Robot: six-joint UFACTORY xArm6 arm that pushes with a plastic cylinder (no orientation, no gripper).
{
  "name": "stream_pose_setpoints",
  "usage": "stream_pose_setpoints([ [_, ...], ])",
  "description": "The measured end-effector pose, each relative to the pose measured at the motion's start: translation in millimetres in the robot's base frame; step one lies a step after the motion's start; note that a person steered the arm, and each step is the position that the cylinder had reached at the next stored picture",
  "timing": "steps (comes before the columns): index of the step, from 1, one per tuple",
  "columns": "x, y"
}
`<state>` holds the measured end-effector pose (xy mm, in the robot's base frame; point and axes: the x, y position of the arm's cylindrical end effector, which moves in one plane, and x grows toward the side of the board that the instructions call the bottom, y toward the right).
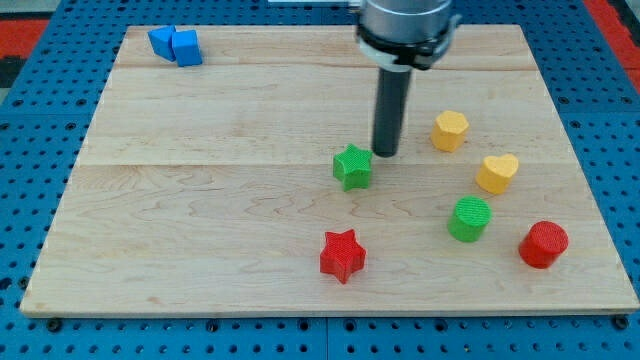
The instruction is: Move the green star to the center of the board
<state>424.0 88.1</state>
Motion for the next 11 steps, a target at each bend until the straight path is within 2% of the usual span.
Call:
stream_pose_setpoints([
  [2, 27, 9],
  [4, 30, -67],
  [6, 79, -64],
  [7, 57, -81],
  [8, -26, -62],
  [9, -61, -46],
  [11, 48, -19],
])
